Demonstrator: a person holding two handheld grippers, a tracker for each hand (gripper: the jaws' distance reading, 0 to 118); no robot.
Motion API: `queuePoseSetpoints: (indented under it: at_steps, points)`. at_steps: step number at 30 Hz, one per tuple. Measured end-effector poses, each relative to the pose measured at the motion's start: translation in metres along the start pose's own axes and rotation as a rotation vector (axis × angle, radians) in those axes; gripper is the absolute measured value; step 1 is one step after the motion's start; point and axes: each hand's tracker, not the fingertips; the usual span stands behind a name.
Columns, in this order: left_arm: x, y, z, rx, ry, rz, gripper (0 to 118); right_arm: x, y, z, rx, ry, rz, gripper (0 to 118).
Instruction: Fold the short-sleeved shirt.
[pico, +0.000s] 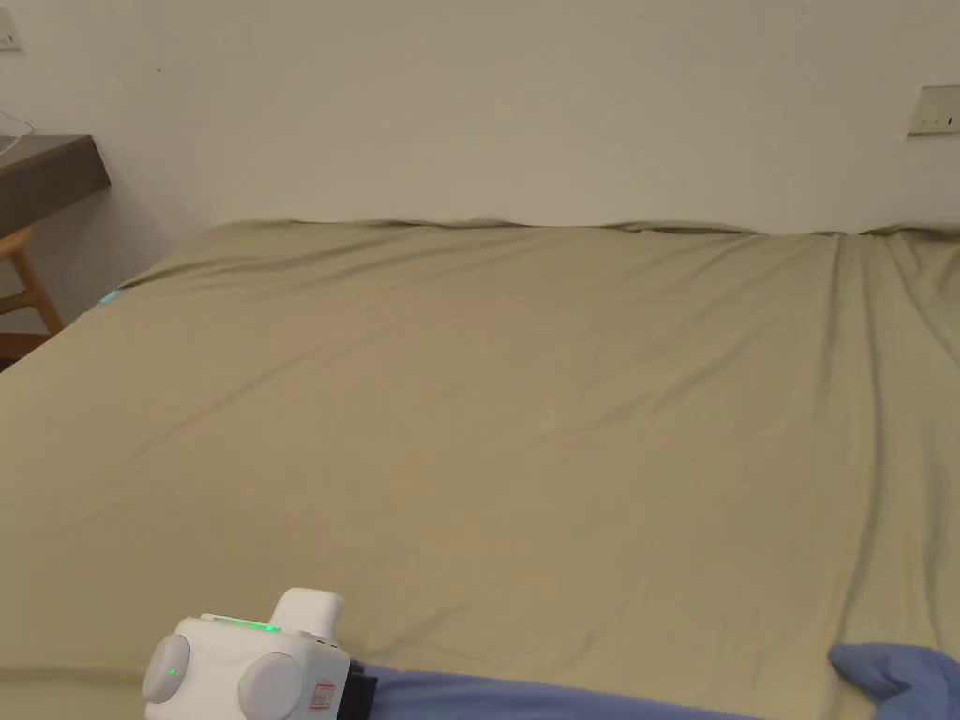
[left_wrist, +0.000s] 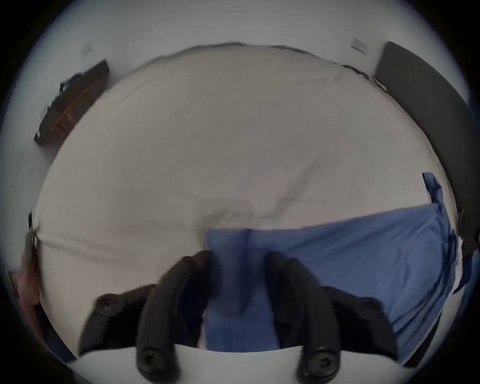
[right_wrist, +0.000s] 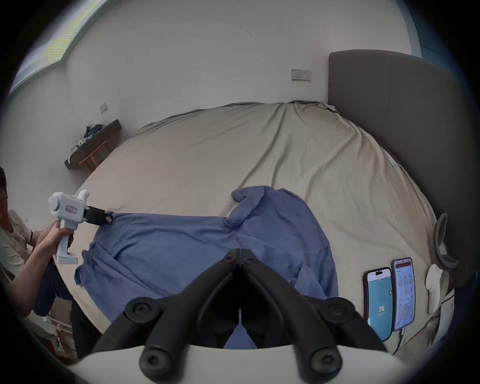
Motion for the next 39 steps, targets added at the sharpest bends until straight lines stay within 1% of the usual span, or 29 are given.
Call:
queuePoseSetpoints:
  at_steps: [1,2,3,4,6,7,8,9,10,11,13,14,16,18,19,21,23,24,25,26,27,28,29,30,32,33,35,36,39]
  points:
    - [0.003,-0.001,0.001,0.001,-0.010,-0.031,21,0.001,0.001,-0.004,-0.005,-0.007,-0.004,2]
    - [0.004,-0.001,-0.001,-0.005,-0.049,-0.016,6,0.001,0.002,-0.007,-0.009,-0.008,-0.007,2]
    - [0.009,-0.004,-0.001,-0.012,-0.031,-0.002,6,0.002,0.004,-0.010,-0.011,-0.010,-0.009,2]
    - [0.012,-0.003,0.001,-0.014,-0.004,-0.022,6,0.004,0.006,-0.011,-0.011,-0.015,-0.015,2]
    - [0.012,-0.001,0.014,0.007,-0.014,-0.020,6,0.010,0.013,-0.010,-0.006,-0.008,-0.030,3]
    - [0.015,0.000,0.027,0.052,-0.060,-0.008,6,0.015,0.020,-0.009,0.007,-0.002,-0.055,16]
    - [0.015,0.000,0.037,0.078,-0.079,0.015,6,0.022,0.027,-0.008,0.013,-0.007,-0.094,72]
    - [0.016,-0.001,0.046,0.100,-0.076,0.019,6,0.028,0.035,-0.013,-0.005,-0.005,-0.112,110]
    - [0.016,-0.001,0.055,0.122,-0.068,0.018,6,0.051,0.031,-0.027,-0.025,-0.007,-0.122,118]
    - [0.019,-0.002,0.065,0.136,-0.067,0.018,6,0.062,0.035,-0.033,0.011,-0.024,-0.120,118]
    - [0.018,-0.004,0.073,0.154,-0.076,0.029,6,0.079,0.053,-0.053,-0.005,-0.052,-0.145,118]
    - [0.017,-0.004,0.076,0.163,-0.082,0.038,6,0.091,0.059,-0.070,-0.058,-0.056,-0.178,118]
    - [0.021,-0.005,0.079,0.167,-0.090,0.056,6,0.110,0.070,-0.107,-0.112,-0.049,-0.227,118]
    - [0.021,-0.004,0.075,0.156,-0.094,0.070,6,0.122,0.076,-0.148,-0.215,-0.060,-0.246,116]
    - [0.023,-0.002,0.073,0.150,-0.088,0.078,6,0.126,0.075,-0.171,-0.266,-0.086,-0.243,112]
    - [0.024,-0.001,0.069,0.139,-0.092,0.083,6,0.129,0.072,-0.204,-0.337,-0.093,-0.236,92]
    - [0.025,0.000,0.064,0.131,-0.103,0.096,6,0.125,0.064,-0.227,-0.411,-0.123,-0.217,82]
    - [0.026,0.001,0.063,0.125,-0.106,0.096,6,0.122,0.060,-0.234,-0.435,-0.133,-0.190,76]
    - [0.027,0.002,0.063,0.122,-0.102,0.093,6,0.112,0.063,-0.226,-0.380,-0.219,-0.053,73]
    - [0.029,0.002,0.064,0.121,-0.094,0.085,6,0.102,0.064,-0.217,-0.374,-0.221,0.023,59]
    - [0.028,0.003,0.064,0.124,-0.090,0.081,6,0.099,0.063,-0.211,-0.355,-0.233,0.049,31]
    - [0.027,0.004,0.066,0.126,-0.091,0.079,6,0.098,0.061,-0.207,-0.328,-0.210,0.052,3]
    - [0.028,0.005,0.068,0.130,-0.090,0.081,6,0.097,0.060,-0.201,-0.304,-0.237,0.031,3]
    - [0.027,0.005,0.071,0.135,-0.091,0.087,6,0.095,0.061,-0.193,-0.302,-0.221,0.028,3]
    - [0.025,0.005,0.078,0.155,-0.105,0.101,6,0.093,0.062,-0.179,-0.249,-0.229,0.047,3]
    - [0.025,0.005,0.083,0.167,-0.111,0.111,6,0.092,0.064,-0.170,-0.215,-0.220,0.045,3]
    - [0.022,0.002,0.097,0.195,-0.130,0.125,6,0.091,0.067,-0.145,-0.147,-0.149,-0.005,3]
    - [0.022,0.001,0.104,0.206,-0.131,0.128,6,0.089,0.067,-0.132,-0.114,-0.144,-0.010,3]
    - [0.020,-0.010,0.132,0.258,-0.125,0.121,6,0.079,0.059,-0.080,-0.015,-0.127,0.018,3]
